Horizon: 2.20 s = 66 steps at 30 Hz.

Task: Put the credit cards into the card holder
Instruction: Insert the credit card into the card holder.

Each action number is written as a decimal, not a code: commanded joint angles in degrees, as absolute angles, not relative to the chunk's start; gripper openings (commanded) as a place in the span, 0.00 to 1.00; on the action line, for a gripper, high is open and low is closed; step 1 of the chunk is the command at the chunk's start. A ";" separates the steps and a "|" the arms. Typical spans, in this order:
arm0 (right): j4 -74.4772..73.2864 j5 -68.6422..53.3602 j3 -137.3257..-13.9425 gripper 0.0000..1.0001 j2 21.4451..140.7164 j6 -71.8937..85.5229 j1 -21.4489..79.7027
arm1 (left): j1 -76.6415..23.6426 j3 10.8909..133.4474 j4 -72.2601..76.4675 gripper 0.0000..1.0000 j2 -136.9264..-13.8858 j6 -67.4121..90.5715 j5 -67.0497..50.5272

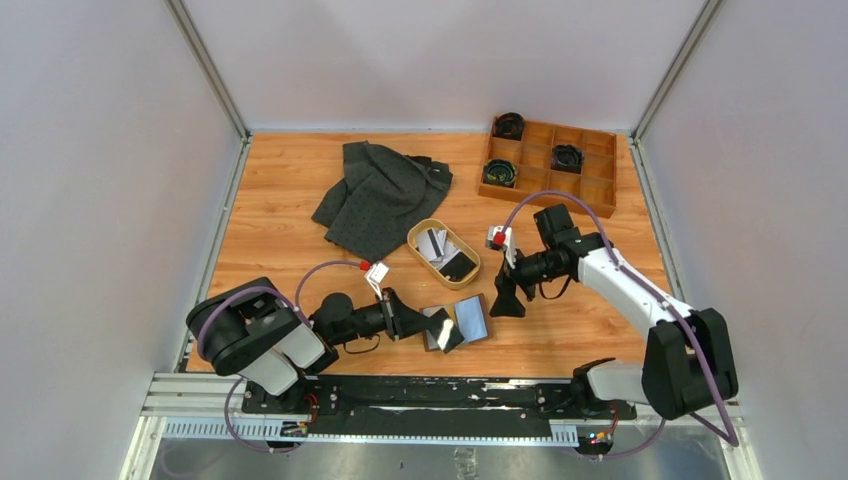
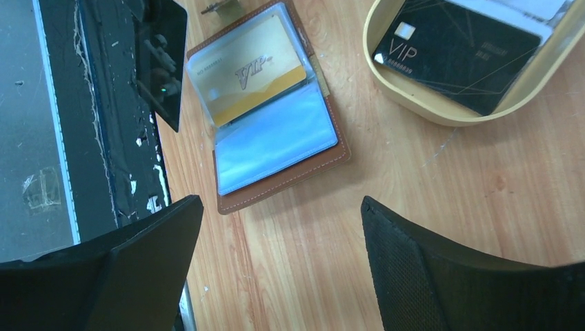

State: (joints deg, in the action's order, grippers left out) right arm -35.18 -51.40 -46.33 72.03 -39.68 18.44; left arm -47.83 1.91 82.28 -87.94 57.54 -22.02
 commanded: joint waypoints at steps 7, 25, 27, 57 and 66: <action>-33.30 -45.86 -47.46 0.88 77.39 -34.85 21.20 | -46.20 1.89 84.23 0.00 -89.81 58.13 -18.70; -32.99 -41.51 -52.78 0.71 91.01 -29.50 26.94 | -42.02 3.77 84.00 0.00 -95.39 58.26 -22.03; -33.28 -40.12 -53.15 0.68 91.84 -29.44 27.13 | -41.93 4.14 83.38 0.00 -95.74 58.25 -22.22; -35.24 -37.49 -54.62 0.58 94.57 -30.10 27.95 | -42.01 6.30 78.20 0.00 -97.57 58.65 -21.42; -35.42 -37.44 -54.76 0.58 94.65 -30.20 28.03 | -43.28 7.88 70.06 0.00 -94.51 56.57 -19.50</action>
State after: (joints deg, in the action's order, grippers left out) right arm -33.50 -38.28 -53.60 93.82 -29.78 27.03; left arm -42.63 6.61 75.02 -95.90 59.05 -21.34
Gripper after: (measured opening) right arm 0.583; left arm 0.006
